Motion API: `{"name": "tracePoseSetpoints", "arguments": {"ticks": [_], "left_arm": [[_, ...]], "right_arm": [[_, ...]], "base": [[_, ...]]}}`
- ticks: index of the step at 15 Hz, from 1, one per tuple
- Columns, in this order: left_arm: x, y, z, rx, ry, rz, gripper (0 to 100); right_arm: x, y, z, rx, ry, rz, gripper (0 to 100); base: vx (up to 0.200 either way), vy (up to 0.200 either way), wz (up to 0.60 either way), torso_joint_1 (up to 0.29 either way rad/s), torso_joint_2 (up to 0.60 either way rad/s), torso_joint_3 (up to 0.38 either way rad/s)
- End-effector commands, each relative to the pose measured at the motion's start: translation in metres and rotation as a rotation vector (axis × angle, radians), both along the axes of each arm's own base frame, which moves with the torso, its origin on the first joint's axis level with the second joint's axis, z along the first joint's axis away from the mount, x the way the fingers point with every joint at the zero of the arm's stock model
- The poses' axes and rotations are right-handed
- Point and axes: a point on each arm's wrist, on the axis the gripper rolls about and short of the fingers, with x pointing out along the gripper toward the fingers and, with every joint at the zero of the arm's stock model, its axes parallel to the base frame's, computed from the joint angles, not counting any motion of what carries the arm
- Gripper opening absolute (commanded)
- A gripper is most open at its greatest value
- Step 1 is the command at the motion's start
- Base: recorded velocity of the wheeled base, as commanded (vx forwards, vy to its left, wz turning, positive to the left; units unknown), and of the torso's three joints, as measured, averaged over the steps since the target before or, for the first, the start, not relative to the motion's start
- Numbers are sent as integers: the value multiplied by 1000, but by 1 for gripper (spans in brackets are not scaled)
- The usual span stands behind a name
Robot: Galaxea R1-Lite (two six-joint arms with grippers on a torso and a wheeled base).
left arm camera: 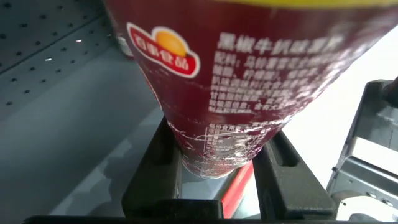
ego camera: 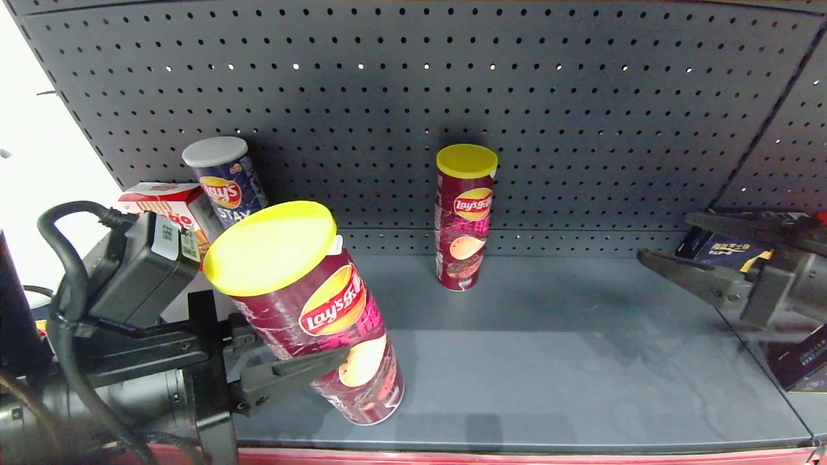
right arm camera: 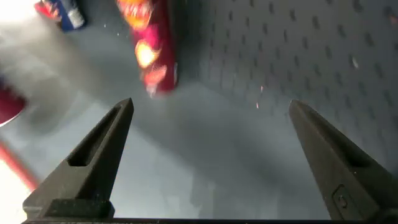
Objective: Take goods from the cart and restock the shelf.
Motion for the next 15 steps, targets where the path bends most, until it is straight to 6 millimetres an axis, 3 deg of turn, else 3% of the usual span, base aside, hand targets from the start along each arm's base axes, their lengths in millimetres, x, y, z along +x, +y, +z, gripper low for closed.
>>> {"name": "tracePoseSetpoints", "arguments": {"ticks": [1, 4, 6, 9, 15], "left_arm": [[0, 0, 1, -1, -2, 3, 0], [-1, 1, -2, 14, 23, 1, 0], [-2, 1, -2, 18, 30, -2, 0], [-2, 1, -2, 16, 27, -2, 0], [-1, 0, 2, 10, 17, -3, 0]], "right_arm": [[61, 22, -16, -15, 11, 82, 100], [83, 32, -13, 4, -44, 250, 100], [94, 36, -18, 12, -66, 474, 100], [106, 43, -24, 13, -83, 511, 100], [149, 60, -18, 16, -111, 618, 100]], "base": [[0, 0, 0, 0, 0, 0], [0, 0, 0, 0, 0, 0], [0, 0, 0, 0, 0, 0], [0, 0, 0, 0, 0, 0], [0, 0, 0, 0, 0, 0]]}}
